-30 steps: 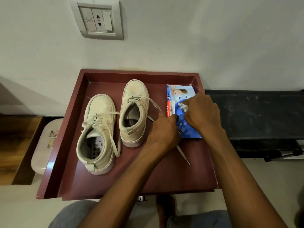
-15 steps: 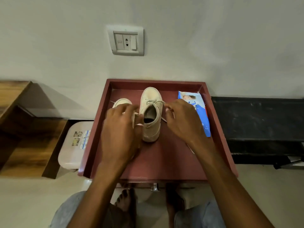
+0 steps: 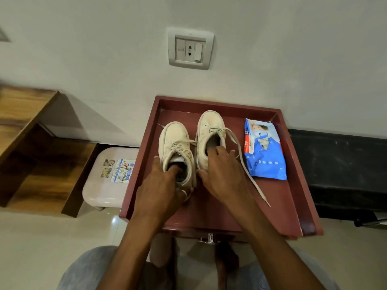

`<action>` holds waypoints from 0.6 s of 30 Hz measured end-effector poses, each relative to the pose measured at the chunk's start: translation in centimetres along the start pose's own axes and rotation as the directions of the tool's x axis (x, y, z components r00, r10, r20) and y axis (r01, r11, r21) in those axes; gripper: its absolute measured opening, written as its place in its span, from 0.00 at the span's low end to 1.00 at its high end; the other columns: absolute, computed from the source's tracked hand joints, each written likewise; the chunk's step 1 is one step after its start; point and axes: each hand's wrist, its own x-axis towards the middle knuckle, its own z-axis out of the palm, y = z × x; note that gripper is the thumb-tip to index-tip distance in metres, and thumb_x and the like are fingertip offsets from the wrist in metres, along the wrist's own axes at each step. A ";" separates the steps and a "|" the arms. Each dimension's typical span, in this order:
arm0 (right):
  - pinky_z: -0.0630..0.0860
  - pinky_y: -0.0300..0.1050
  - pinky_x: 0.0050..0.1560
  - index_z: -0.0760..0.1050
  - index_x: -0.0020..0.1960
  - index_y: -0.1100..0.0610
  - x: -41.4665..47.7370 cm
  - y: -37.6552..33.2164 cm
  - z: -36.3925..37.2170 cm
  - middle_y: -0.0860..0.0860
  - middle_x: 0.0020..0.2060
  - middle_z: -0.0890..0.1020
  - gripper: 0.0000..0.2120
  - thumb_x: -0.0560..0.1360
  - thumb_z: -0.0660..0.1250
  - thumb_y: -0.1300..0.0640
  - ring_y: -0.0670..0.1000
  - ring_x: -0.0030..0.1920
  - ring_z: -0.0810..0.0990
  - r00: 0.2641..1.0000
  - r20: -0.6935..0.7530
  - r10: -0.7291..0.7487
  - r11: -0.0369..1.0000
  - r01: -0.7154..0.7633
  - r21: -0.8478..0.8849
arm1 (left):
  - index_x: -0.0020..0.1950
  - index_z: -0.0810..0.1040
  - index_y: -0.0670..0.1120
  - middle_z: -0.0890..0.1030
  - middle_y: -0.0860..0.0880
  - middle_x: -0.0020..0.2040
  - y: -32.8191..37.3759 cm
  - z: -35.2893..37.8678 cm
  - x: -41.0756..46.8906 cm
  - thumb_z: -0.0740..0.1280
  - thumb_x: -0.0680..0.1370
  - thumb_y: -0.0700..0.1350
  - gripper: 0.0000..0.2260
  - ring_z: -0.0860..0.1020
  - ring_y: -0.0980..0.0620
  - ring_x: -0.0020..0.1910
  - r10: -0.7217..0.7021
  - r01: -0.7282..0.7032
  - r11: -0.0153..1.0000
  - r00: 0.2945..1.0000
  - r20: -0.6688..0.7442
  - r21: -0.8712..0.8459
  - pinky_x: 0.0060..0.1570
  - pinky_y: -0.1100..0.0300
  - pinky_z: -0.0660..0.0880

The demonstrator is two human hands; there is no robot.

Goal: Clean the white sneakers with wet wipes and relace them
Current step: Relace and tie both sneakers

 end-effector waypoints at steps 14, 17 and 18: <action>0.67 0.42 0.34 0.75 0.40 0.57 -1.0 3.7 -2.4 0.50 0.31 0.73 0.09 0.70 0.71 0.52 0.55 0.37 0.79 0.992 0.089 0.089 0.995 -0.085 -0.043 | 0.46 0.87 0.45 0.78 0.46 0.61 0.1 -0.6 1.3 0.72 0.76 0.57 0.15 0.78 0.47 0.43 -0.049 0.034 0.981 0.996 -0.074 -0.191 0.41 0.60 0.68; 0.72 0.44 0.36 0.78 0.45 0.57 -1.1 3.5 -2.7 0.52 0.37 0.78 0.10 0.71 0.69 0.51 0.56 0.41 0.81 0.989 0.128 0.077 0.994 -0.066 -0.086 | 0.50 0.87 0.47 0.74 0.48 0.68 0.0 -0.3 0.9 0.73 0.75 0.56 0.14 0.81 0.44 0.49 -0.027 0.025 0.993 1.000 -0.014 -0.118 0.42 0.61 0.69; 0.73 0.45 0.38 0.78 0.47 0.57 -1.2 3.4 -2.9 0.52 0.39 0.80 0.11 0.72 0.69 0.49 0.56 0.43 0.81 0.988 0.136 0.075 0.993 -0.061 -0.102 | 0.52 0.87 0.47 0.73 0.48 0.69 0.0 -0.2 0.7 0.73 0.75 0.56 0.14 0.81 0.43 0.50 -0.031 0.030 0.995 1.000 -0.004 -0.097 0.43 0.60 0.70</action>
